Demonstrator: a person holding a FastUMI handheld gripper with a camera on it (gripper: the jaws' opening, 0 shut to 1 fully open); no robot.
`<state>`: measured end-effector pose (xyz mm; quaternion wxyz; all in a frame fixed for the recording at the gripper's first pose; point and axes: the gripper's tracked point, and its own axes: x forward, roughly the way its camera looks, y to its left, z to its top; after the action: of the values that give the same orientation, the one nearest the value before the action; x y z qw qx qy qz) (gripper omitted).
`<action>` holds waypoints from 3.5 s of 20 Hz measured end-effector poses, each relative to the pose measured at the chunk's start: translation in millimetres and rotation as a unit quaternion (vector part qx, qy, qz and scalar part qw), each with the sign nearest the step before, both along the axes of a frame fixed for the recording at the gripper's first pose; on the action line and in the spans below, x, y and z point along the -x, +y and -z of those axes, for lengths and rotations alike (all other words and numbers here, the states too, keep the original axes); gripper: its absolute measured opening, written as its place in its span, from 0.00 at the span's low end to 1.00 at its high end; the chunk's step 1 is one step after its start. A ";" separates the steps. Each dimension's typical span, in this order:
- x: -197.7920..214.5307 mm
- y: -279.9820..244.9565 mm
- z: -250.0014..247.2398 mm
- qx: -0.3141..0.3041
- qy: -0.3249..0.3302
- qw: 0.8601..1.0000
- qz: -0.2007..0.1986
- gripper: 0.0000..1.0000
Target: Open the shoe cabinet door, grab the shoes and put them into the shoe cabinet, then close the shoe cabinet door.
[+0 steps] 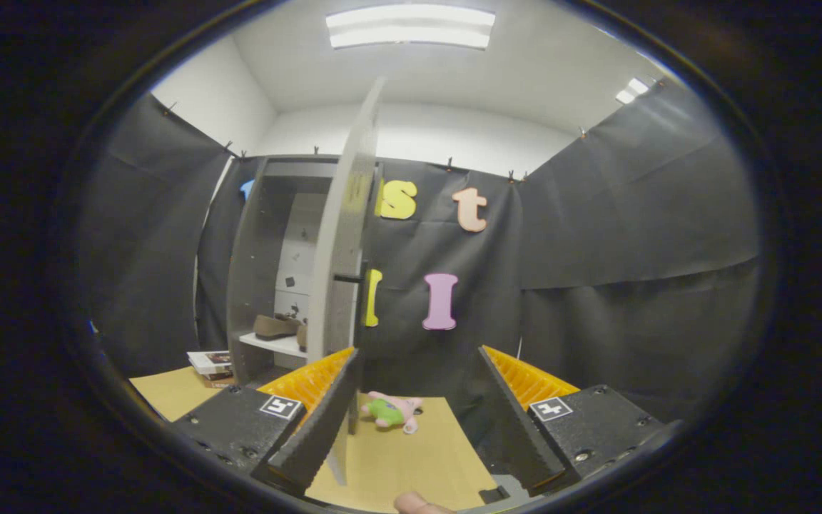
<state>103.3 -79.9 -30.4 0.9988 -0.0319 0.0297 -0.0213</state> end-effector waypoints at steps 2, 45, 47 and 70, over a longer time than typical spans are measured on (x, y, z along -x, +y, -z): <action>-20.4 -12.8 -2.5 -0.013 0.010 1.000 0.011 1.00; -93.8 172.4 48.2 -0.003 0.073 0.987 -0.144 0.92; -95.2 192.2 50.0 -0.005 0.067 0.987 -0.148 0.92; -74.6 299.0 126.6 -0.096 0.065 0.982 -0.150 0.99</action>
<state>177.9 219.1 -157.0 0.9851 0.0587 0.0914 0.1333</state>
